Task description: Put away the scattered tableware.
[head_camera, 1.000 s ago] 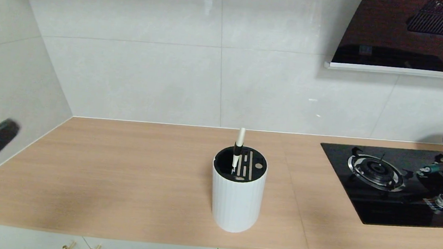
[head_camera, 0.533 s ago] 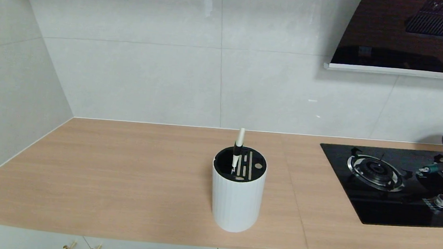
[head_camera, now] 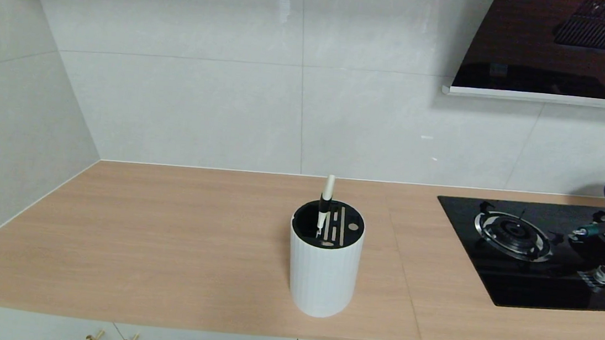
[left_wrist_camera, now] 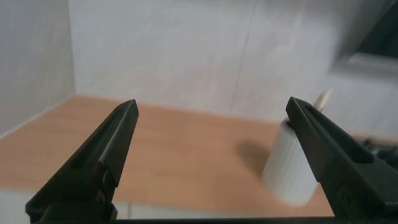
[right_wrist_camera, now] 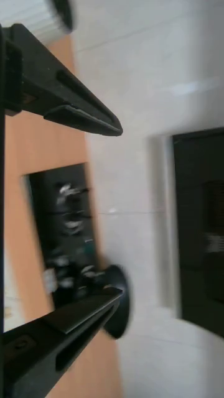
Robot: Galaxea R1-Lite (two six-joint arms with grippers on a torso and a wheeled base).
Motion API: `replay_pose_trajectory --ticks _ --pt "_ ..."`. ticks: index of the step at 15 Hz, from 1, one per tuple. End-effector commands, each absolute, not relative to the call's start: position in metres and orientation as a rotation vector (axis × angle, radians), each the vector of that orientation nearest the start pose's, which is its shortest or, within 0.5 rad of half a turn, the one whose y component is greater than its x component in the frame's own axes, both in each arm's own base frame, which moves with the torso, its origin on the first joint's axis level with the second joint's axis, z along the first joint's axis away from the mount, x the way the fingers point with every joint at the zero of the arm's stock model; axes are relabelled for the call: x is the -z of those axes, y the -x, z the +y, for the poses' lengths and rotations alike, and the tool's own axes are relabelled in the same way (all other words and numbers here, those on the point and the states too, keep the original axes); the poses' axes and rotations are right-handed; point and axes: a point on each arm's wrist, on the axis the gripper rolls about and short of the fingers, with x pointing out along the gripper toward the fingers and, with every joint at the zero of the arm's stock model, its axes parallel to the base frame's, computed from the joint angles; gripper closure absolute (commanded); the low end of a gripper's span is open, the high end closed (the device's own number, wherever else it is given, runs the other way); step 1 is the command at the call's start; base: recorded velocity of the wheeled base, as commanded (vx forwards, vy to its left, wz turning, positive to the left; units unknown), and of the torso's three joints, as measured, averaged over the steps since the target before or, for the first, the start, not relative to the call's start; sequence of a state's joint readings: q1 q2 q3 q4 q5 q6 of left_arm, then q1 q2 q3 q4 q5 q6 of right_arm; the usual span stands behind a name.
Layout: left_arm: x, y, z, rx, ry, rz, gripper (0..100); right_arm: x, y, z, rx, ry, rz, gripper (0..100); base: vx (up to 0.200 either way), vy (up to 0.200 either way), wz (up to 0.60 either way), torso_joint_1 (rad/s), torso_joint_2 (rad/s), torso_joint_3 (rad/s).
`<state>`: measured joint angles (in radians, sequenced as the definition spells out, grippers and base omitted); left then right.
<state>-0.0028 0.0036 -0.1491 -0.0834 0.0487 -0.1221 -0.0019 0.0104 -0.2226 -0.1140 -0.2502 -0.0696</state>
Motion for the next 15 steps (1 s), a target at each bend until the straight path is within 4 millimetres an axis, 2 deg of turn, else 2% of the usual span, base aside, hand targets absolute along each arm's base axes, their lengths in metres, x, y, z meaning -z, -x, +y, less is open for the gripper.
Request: replay_pose_trajectory --ticks 1,5,8,11,15 --pt "-0.087 0.024 0.001 -0.042 0.067 -0.118 0 -0.103 0.028 -0.005 0.247 0.050 -0.226 0 0.000 0.000 0.00 0.000 0.00 0.000" --pt "-0.079 0.023 0.001 -0.049 0.022 -0.031 0 -0.080 0.023 -0.004 0.202 0.063 -0.034 0 0.000 0.000 0.00 0.000 0.00 0.000" --pt "-0.076 0.023 0.001 -0.048 -0.020 -0.001 0 -0.081 0.023 -0.004 0.198 0.067 -0.043 0 0.000 0.000 0.00 0.000 0.00 0.000" --pt "-0.076 0.023 0.001 -0.048 0.018 -0.004 0 -0.081 0.023 -0.001 0.036 0.076 -0.046 0 0.000 0.000 0.00 0.000 0.00 0.000" --pt "-0.076 0.023 0.001 -0.048 0.017 -0.003 0 -0.081 0.023 -0.001 0.026 0.076 -0.036 0 0.000 0.000 0.00 0.000 0.00 0.000"
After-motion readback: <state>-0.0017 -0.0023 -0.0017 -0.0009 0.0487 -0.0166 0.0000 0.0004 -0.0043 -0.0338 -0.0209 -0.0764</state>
